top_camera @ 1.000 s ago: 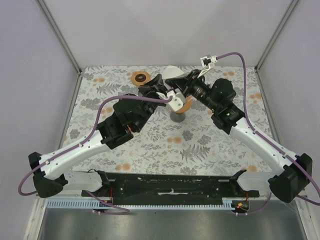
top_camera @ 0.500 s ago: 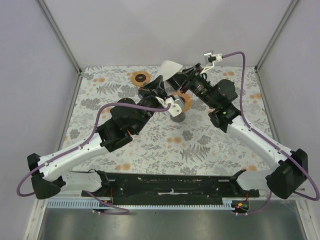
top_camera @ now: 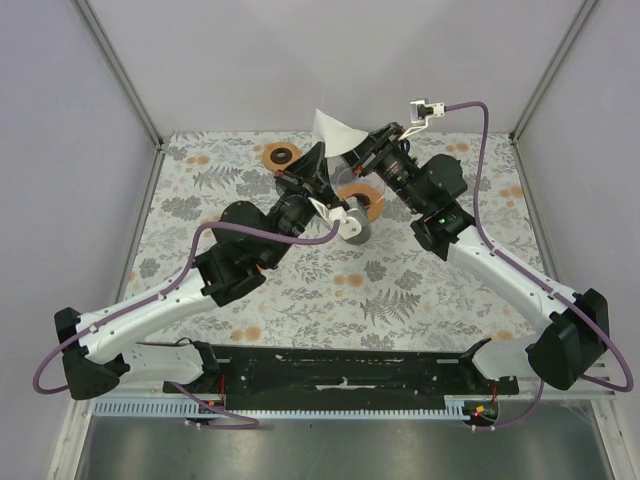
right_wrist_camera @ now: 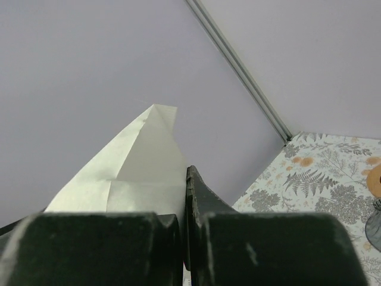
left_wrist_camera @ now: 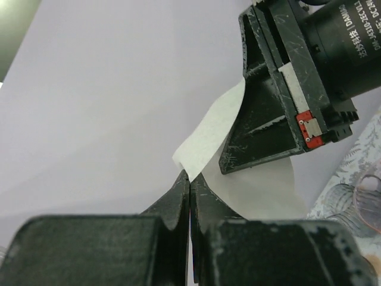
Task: Place the coffee filter in the dripper
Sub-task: Adjust the coffee filter.
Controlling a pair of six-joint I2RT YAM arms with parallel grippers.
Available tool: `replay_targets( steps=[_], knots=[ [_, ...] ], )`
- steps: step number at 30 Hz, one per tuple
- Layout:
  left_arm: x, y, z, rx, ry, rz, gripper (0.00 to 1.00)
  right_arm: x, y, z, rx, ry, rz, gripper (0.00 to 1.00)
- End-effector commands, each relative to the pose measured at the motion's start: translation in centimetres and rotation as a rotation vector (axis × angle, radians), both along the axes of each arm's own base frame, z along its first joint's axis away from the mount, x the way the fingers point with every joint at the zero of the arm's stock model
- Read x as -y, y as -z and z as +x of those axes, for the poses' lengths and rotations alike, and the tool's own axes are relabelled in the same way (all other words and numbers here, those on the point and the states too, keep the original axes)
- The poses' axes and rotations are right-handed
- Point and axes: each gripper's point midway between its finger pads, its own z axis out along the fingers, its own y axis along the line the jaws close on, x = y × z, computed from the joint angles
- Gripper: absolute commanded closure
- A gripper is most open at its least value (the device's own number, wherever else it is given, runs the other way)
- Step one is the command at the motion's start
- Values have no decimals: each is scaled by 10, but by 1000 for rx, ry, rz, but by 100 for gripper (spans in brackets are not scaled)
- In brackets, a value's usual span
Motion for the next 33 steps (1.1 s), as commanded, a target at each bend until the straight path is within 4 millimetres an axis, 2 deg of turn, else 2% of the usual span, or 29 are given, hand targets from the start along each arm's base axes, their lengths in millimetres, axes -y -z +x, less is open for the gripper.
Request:
replay_targets(
  steps=[1,5,10,14,17,19,22,25,28,30,31,33],
  knots=[
    [-10,-44,-16,171,11,-52,98,15,-9,14,-12,107,27,98],
    [-10,-43,-17,165,17,-55,98,15,-5,18,-15,121,17,99],
    [-12,-30,-3,10,-15,-89,98,16,-14,14,22,128,-36,100],
    [-17,-38,11,-66,-58,-121,77,10,-15,7,23,89,-55,100],
    [-11,-23,21,-144,-104,-47,65,7,-19,1,29,66,-64,100],
    [-11,-15,30,-213,-151,-22,61,6,-21,-2,38,60,-69,100],
    [-10,-18,35,-243,-174,-11,58,8,-21,-4,42,67,-77,100],
    [-7,-16,33,-251,-159,18,55,12,-26,-6,59,77,-79,100],
    [4,0,25,-300,-77,81,50,15,-30,-5,78,98,-90,100],
    [9,11,25,-325,-63,124,49,17,-34,-8,95,101,-95,100],
    [8,12,27,-333,-78,133,54,17,-36,-9,104,100,-98,100],
    [7,10,31,-343,-105,125,75,19,-36,-11,112,106,-114,100]
  ],
)
